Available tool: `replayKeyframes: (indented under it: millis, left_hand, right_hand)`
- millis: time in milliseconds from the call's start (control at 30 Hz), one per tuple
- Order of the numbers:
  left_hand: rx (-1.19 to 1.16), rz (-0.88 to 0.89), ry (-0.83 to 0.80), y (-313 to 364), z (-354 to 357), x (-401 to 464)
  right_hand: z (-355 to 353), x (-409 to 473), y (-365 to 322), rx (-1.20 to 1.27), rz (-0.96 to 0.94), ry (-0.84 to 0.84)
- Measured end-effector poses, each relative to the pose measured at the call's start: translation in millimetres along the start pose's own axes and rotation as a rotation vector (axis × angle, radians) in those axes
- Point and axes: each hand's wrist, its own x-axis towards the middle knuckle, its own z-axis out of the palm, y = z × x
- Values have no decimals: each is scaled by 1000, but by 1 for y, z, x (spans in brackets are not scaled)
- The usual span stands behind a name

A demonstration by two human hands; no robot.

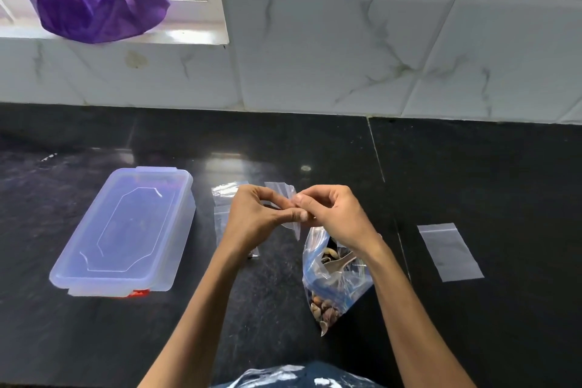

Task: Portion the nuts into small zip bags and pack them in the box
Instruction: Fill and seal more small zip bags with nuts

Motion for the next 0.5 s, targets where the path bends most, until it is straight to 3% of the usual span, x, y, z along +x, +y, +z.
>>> replayKeyframes:
  millis: [167, 367, 500]
  left_hand:
    - [-109, -91, -106, -4, -3, 3]
    - [-35, 3, 61, -3, 6, 1]
    - [-81, 17, 70, -2, 6, 0]
  right_hand:
    - [0, -1, 4, -133, -13, -6]
    - [-2, -3, 3, -180, -20, -62]
    - [-2, -3, 0, -155, -48, -12]
